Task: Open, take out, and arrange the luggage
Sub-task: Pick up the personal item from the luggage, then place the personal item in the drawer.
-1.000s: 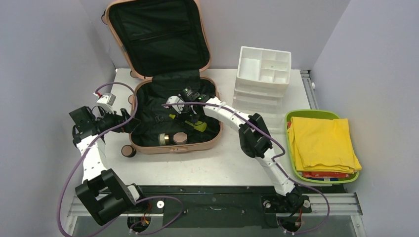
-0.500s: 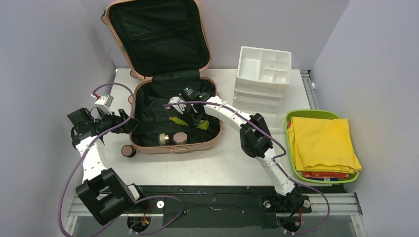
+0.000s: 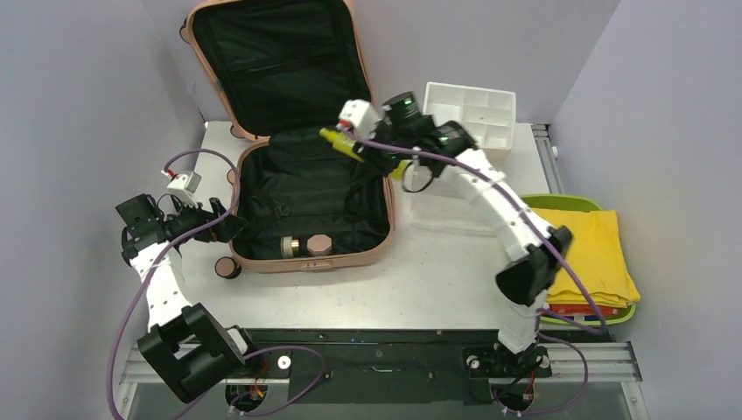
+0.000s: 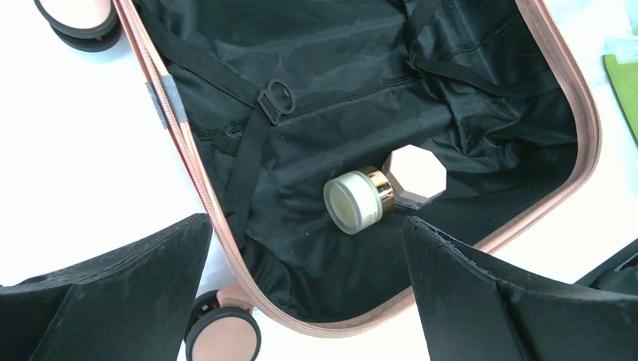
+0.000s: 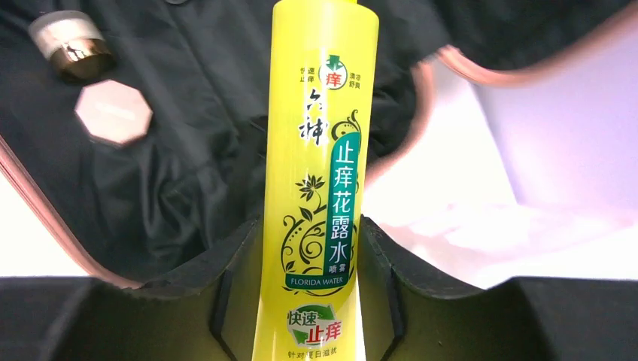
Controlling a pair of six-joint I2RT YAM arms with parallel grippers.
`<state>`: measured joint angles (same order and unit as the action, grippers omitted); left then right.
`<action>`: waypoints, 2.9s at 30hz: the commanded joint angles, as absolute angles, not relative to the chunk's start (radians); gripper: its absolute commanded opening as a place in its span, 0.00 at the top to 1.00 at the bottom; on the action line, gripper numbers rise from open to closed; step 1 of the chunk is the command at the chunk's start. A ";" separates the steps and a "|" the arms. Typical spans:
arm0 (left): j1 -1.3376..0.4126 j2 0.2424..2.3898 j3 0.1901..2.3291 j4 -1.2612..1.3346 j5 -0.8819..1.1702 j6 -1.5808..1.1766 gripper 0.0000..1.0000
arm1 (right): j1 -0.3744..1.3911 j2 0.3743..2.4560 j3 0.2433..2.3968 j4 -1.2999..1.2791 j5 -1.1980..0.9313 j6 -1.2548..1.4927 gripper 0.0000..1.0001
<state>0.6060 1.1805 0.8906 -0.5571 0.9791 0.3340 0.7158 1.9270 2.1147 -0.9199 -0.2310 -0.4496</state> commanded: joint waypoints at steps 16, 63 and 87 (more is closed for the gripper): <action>0.615 1.085 0.886 -0.643 1.093 0.419 0.04 | 0.264 1.374 1.316 -0.752 -0.333 -0.902 1.00; 0.623 1.093 0.864 -0.638 1.127 0.423 0.04 | 0.179 1.658 1.507 -0.714 -0.210 -0.936 0.25; 0.630 1.083 0.869 -0.645 1.135 0.419 0.04 | 0.392 1.093 0.741 -0.267 -0.163 -1.179 0.13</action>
<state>0.6228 1.0939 0.8589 -0.6586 1.1034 0.4053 0.3309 1.1259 0.8295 -0.5152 -0.2447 -1.1706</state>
